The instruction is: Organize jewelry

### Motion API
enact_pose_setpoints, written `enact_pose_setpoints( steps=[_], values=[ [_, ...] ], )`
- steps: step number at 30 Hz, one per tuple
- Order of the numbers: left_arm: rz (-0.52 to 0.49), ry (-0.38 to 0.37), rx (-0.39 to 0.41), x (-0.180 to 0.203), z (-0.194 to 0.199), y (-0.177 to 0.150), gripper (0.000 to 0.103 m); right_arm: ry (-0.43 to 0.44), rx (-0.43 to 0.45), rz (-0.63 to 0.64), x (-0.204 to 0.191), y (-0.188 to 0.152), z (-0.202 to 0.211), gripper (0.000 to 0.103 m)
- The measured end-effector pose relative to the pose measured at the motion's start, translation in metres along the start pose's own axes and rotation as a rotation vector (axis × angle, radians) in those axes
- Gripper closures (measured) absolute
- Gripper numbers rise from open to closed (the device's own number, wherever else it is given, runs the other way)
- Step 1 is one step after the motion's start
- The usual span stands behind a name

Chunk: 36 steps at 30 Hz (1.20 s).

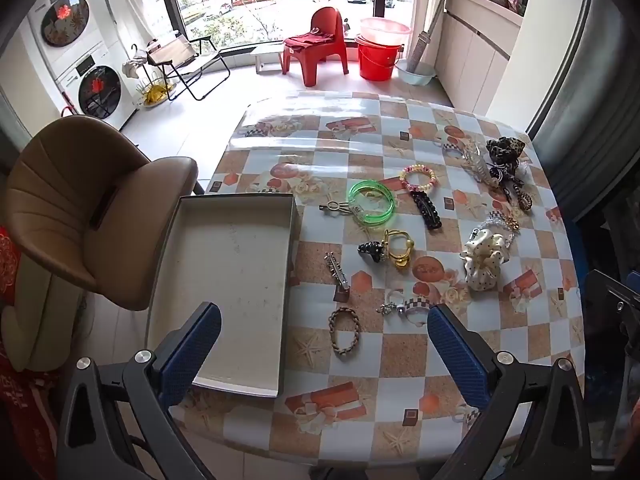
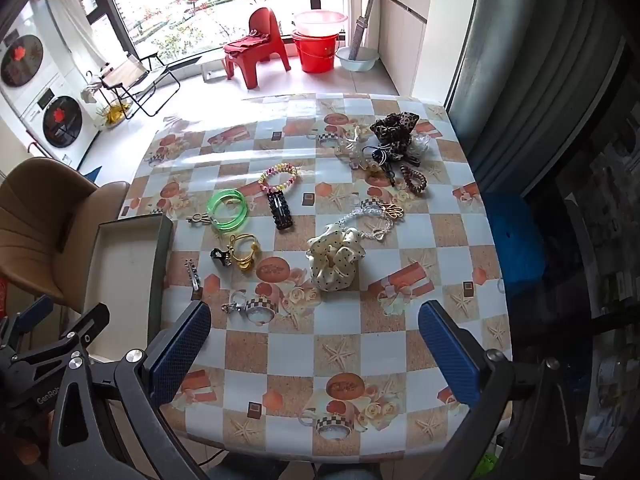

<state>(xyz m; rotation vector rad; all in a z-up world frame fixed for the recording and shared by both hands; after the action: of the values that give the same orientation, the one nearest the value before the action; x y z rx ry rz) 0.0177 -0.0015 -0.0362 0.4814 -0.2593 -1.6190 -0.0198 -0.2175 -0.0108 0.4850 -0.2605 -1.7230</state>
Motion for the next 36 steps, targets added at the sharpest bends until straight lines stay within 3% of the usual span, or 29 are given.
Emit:
enact_pose_setpoints(
  steps=[36],
  values=[
    [0.011,-0.022,0.006,-0.0021,0.0026,-0.0008,0.000,-0.001,0.007,0.001,-0.0015,0.0038,0.0010,0.000]
  ],
)
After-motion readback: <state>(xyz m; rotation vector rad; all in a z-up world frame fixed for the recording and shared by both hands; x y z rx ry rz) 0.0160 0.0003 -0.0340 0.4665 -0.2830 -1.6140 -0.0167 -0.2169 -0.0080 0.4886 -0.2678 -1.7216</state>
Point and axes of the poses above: each gripper's, at about its wrist camera, not at the fingertips, and z roughly against the way its jaws point, x to its right, y to its top, the point moved 4 cm from there along -z, roughly the way its jaws point, and after that the axes turned 8 degrees about y, right-handed, at the moved point
